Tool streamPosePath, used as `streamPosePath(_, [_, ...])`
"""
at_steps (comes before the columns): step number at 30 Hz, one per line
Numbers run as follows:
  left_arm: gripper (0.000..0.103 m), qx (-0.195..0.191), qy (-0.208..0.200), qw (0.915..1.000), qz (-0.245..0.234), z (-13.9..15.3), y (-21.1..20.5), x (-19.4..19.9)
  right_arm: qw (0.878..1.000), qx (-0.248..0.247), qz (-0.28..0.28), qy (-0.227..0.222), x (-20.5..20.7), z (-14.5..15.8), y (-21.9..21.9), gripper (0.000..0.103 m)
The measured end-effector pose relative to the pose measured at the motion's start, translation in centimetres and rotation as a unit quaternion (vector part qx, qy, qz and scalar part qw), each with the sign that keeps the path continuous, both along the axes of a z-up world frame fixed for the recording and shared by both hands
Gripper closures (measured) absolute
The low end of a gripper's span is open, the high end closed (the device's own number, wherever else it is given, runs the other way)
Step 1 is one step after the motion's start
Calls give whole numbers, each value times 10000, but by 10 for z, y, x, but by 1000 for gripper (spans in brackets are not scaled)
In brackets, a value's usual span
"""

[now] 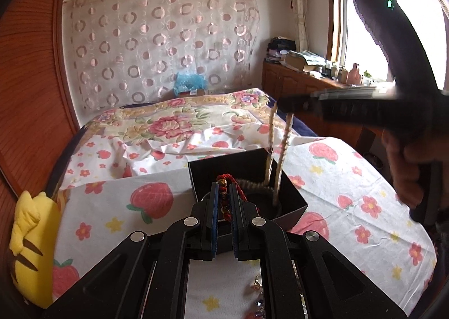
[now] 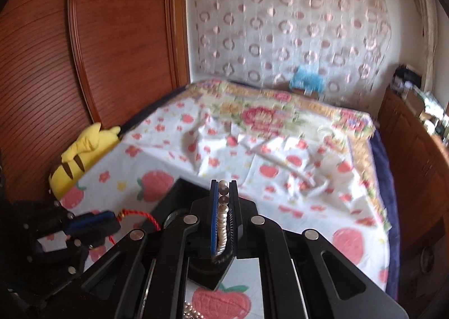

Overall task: Organize jewelry
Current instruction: 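Lower the red bracelet and pearl necklace into the black box, opening both tools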

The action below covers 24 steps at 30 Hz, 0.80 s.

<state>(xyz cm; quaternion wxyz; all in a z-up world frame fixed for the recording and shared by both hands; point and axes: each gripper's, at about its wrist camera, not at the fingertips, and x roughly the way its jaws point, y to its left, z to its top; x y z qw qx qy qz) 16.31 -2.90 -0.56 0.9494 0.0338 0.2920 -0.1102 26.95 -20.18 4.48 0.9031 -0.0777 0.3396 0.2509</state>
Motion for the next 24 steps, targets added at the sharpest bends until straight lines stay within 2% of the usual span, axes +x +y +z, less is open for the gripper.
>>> streamPosePath(5, [97, 44, 88, 10000, -8, -8, -4, 7, 9998, 65, 75, 199, -2, -23, 5, 94])
streamPosePath(15, [97, 84, 212, 9997, -35, -19, -12, 17, 9997, 145, 68, 178, -20, -27, -12, 94])
streamPosePath(24, [96, 161, 386, 9991, -115, -34, -17, 19, 9996, 36, 33, 282, -38, -55, -27, 94])
